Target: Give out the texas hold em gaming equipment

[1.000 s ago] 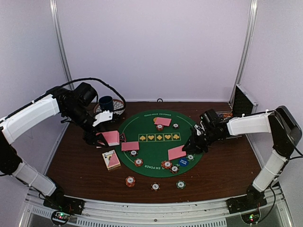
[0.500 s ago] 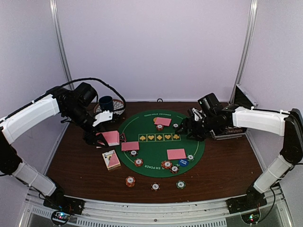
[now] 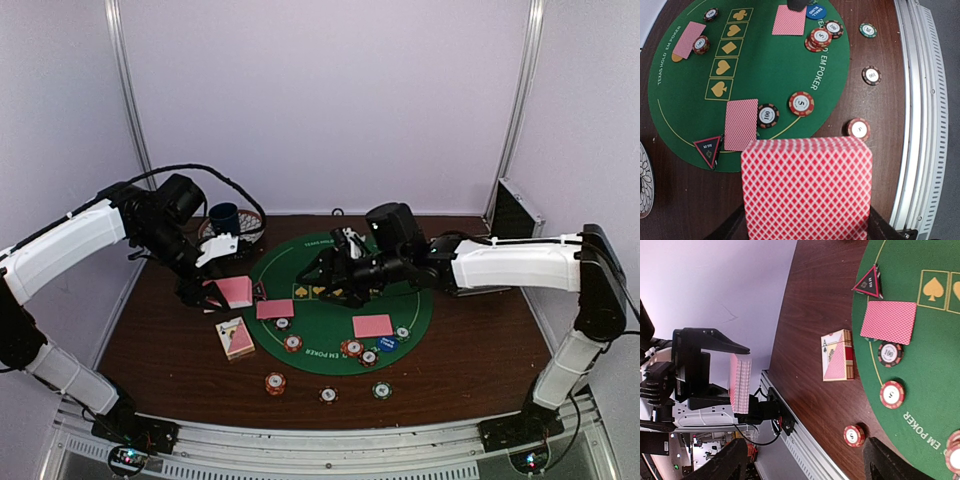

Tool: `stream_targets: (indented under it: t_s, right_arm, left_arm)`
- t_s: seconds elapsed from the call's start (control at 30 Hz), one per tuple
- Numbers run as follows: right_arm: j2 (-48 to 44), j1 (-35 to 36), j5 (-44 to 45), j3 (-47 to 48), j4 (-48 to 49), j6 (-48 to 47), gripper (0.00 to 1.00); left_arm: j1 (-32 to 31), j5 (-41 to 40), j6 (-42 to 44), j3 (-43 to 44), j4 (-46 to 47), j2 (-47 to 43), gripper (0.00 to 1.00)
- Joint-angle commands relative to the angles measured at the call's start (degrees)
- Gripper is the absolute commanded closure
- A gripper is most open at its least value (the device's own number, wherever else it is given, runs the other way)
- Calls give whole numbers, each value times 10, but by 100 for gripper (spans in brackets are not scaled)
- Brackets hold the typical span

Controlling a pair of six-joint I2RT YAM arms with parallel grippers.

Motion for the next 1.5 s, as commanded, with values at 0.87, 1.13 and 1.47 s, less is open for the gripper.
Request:
stream_targets:
  t_s: [0.87,1.13,1.47]
  right_arm:
    - [249,91,-91,239,185,131,17]
    - [301,94,-108,285,182,150,17]
    - [301,79,-112,246,189,167,23]
  left_arm:
    - [2,22,-7,14,16,-5,100]
    - [2,23,-6,15,16,-5,100]
    - [2,23,-7,15,16,-7,100]
